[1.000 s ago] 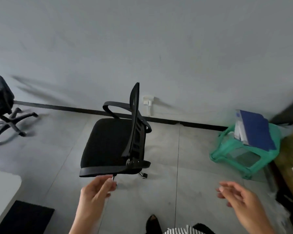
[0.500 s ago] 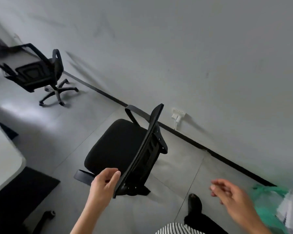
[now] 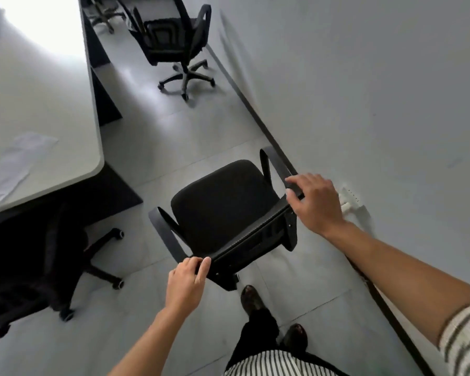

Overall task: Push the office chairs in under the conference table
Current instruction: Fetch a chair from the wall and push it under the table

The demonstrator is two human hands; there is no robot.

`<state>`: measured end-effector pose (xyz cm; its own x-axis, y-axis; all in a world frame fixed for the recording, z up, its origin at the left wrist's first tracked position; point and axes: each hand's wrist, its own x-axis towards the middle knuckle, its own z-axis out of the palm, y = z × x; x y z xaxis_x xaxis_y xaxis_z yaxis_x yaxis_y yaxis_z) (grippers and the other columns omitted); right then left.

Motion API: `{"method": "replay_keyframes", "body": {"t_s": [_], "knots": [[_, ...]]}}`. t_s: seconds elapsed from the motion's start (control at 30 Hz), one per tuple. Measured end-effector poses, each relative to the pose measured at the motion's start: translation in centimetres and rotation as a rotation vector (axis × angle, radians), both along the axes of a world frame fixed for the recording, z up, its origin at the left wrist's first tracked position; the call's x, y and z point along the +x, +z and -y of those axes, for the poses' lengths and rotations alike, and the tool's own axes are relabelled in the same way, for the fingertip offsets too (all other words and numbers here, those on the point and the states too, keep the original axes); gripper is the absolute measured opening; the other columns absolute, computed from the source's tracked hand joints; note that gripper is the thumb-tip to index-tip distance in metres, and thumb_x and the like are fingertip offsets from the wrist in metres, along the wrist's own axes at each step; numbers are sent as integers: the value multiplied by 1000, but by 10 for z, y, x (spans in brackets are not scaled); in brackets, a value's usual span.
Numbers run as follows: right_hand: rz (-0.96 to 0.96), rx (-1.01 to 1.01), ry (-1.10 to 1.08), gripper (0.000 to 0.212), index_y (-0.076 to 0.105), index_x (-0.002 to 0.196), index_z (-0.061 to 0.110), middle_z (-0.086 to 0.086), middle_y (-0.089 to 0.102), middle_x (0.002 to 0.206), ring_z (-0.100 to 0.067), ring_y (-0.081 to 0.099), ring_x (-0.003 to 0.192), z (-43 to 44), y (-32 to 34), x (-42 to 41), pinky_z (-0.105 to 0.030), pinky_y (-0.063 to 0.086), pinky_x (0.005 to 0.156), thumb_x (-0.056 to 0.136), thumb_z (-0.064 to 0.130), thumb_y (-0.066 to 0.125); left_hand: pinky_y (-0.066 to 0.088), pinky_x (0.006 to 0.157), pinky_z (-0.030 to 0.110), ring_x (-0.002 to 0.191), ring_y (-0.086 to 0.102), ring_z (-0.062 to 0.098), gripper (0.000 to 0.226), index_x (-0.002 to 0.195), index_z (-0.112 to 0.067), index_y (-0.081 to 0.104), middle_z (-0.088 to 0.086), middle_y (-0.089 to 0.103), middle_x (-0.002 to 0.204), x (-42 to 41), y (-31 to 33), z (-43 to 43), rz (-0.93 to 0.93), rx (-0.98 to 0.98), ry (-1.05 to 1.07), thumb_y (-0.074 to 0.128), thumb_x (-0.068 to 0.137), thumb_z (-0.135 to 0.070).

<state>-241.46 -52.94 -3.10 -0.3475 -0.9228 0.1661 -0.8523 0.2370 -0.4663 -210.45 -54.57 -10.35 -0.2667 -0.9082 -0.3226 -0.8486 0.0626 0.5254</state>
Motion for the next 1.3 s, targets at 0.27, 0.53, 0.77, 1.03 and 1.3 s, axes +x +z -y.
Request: {"method": "replay_keyframes", "body": {"t_s": [0.27, 0.53, 0.77, 1.03, 1.3], "knots": [[-202, 66, 25, 34, 62, 62, 20, 3, 59, 50, -14, 36, 43, 61, -40, -7, -24, 38, 55, 85, 35, 42, 36, 79, 35, 61, 49, 13, 54, 61, -20, 51, -7, 48, 55, -18, -24, 44, 95, -86, 224, 14, 91, -46], [-241, 4, 122, 38, 62, 61, 17, 2, 55, 48, -12, 37, 43, 142, -49, -37, -21, 27, 56, 87, 34, 39, 38, 75, 36, 60, 48, 16, 58, 55, -17, 45, -5, 45, 52, -38, -33, 111, 91, -109, 183, 11, 87, -50], [-259, -54, 198, 36, 59, 59, 15, 6, 44, 46, -12, 31, 41, 241, -50, -57, -19, 19, 54, 86, 32, 41, 31, 76, 33, 65, 49, 16, 63, 66, -14, 57, -2, 55, 60, -60, -37, 188, 131, -141, 287, 9, 86, -50], [-213, -41, 312, 38, 60, 58, 16, 3, 53, 48, -13, 36, 44, 378, -53, -83, -24, 36, 56, 86, 33, 40, 41, 78, 43, 59, 48, 18, 48, 52, -20, 35, 0, 48, 55, -105, -20, 277, 135, -71, 513, 30, 97, -39], [-263, -45, 390, 42, 58, 56, 14, -1, 55, 48, -15, 36, 44, 497, -50, -97, -25, 30, 59, 86, 33, 36, 37, 72, 37, 62, 49, 17, 45, 59, -17, 36, 1, 50, 59, -122, -17, 356, 64, -47, 567, 32, 96, -43]]}}
